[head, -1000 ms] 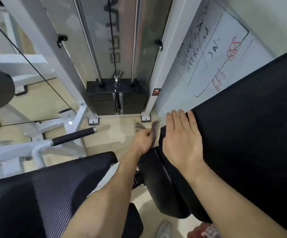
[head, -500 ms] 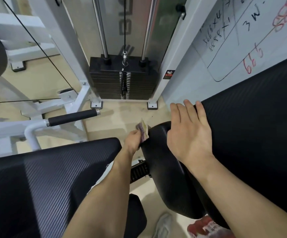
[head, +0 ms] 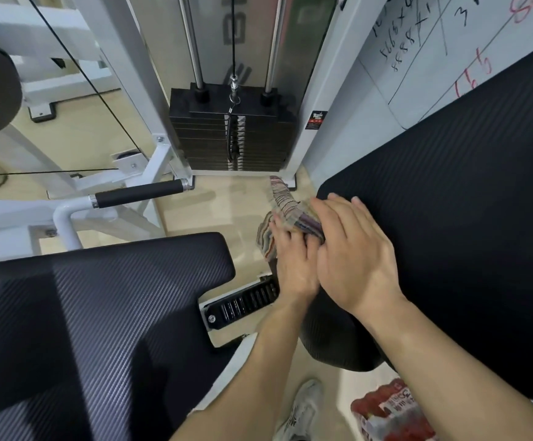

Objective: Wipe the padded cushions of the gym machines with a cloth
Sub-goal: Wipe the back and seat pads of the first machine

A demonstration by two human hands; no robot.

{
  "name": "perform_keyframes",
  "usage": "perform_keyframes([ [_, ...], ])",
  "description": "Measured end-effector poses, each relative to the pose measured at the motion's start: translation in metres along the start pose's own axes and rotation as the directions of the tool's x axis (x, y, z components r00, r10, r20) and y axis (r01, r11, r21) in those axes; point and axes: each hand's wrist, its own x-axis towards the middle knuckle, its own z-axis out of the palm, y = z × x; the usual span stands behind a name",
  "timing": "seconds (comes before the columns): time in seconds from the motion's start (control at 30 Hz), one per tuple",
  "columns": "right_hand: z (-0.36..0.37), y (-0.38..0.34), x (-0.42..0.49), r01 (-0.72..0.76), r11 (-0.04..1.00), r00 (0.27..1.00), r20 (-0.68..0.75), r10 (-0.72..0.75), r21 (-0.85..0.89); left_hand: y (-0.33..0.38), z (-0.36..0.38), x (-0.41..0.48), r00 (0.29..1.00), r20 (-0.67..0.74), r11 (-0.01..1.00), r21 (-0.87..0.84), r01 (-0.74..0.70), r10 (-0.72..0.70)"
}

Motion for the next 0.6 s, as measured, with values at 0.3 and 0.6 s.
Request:
perform_keyframes([
  [0.3, 0.017, -0.009, -0.073, -0.070, 0.993, 0.997, 0.030, 0.068, 0.094, -0.076, 0.067, -0.132, 0.974, 0.178, 0.989, 0.076, 0.130, -0.142],
  [0.6, 0.026, -0.008, -0.101, -0.079, 0.968, 0.990, -0.092, 0.103, 0.237, -0.014, 0.003, 0.006, 0.980, -0.057, 0.981, 0.004, 0.193, -0.193],
])
